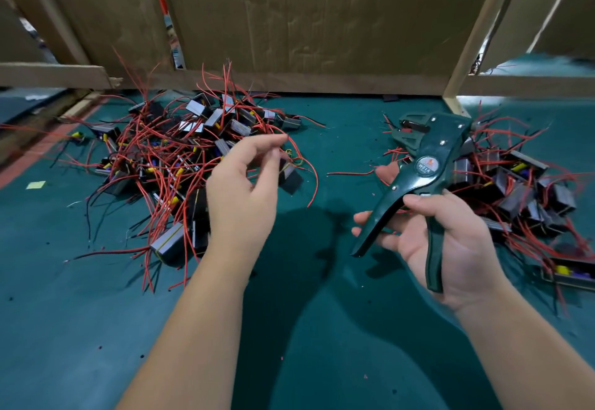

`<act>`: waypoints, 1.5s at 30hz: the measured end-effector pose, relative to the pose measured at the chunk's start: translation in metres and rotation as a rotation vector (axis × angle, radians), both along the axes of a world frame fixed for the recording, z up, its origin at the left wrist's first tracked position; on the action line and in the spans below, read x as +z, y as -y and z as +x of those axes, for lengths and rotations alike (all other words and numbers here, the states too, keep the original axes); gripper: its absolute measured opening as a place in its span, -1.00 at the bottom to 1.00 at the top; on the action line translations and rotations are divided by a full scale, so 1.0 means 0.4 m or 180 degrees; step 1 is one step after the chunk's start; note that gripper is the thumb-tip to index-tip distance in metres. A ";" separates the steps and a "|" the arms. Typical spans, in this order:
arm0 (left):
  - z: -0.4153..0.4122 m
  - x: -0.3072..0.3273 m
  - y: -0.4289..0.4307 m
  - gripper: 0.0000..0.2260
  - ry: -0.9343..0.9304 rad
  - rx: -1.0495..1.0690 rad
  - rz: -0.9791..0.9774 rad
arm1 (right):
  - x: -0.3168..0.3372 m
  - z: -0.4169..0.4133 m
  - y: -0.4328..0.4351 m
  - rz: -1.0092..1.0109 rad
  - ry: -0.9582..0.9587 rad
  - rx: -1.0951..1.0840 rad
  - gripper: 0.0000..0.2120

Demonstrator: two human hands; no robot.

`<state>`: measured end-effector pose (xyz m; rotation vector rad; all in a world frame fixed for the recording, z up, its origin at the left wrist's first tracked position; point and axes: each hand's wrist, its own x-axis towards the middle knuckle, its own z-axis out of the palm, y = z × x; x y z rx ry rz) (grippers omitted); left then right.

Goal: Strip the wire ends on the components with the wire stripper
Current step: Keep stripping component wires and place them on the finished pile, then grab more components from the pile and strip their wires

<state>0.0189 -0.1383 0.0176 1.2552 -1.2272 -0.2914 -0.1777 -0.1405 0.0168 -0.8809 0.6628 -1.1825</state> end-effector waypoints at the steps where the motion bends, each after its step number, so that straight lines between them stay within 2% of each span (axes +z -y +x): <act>1: -0.008 0.006 0.000 -0.79 -0.0444 -0.0384 -0.0044 | 0.003 -0.001 0.000 0.0062 0.0058 0.0110 -0.56; 3: -0.023 0.013 0.001 -0.74 -0.1080 -0.0943 0.0004 | 0.007 -0.003 -0.001 0.0173 0.0145 0.0378 -0.44; 5: -0.032 0.014 0.002 -0.77 -0.1321 -0.1212 0.0189 | 0.009 -0.005 -0.003 0.0280 0.0202 0.0640 -0.34; 7: -0.038 0.017 -0.001 -0.87 -0.1258 -0.1305 0.0405 | 0.009 -0.005 -0.006 0.0366 0.0287 0.0874 -0.27; 9: -0.043 0.021 -0.006 -0.87 -0.1287 -0.1338 0.0600 | 0.010 -0.003 -0.010 0.0412 0.0403 0.1064 -0.22; 13: -0.042 0.025 -0.015 -0.84 -0.1272 -0.1460 0.1024 | 0.013 0.003 -0.019 0.0273 0.0686 0.1192 -0.38; 16: -0.045 0.024 -0.018 -0.82 -0.1144 -0.1494 0.1320 | 0.017 0.005 -0.023 0.0082 0.0659 0.1267 -0.45; 21: -0.055 0.022 -0.021 -0.78 -0.1066 -0.1627 0.1511 | 0.011 0.020 -0.031 0.0079 0.0398 0.1225 -0.30; 27: -0.055 0.020 -0.015 -0.84 -0.1227 -0.1404 0.1352 | 0.014 0.021 -0.031 0.0158 0.0225 0.0979 -0.35; 31: -0.049 0.012 -0.009 -0.89 -0.1100 -0.1276 0.1160 | 0.010 0.022 -0.033 0.0147 0.0332 0.0886 -0.18; 37: -0.028 0.011 -0.001 -0.87 -0.1152 -0.1061 0.0862 | 0.018 0.006 -0.014 0.0655 0.0091 0.0874 -0.32; 40: -0.022 0.011 0.001 -0.87 -0.0924 -0.1004 0.0786 | 0.018 0.006 -0.017 0.0818 0.0113 0.1239 -0.33; 45: -0.026 0.009 -0.001 -0.85 -0.0123 -0.0664 0.0582 | 0.013 0.004 -0.027 0.0659 0.0394 0.1850 -0.37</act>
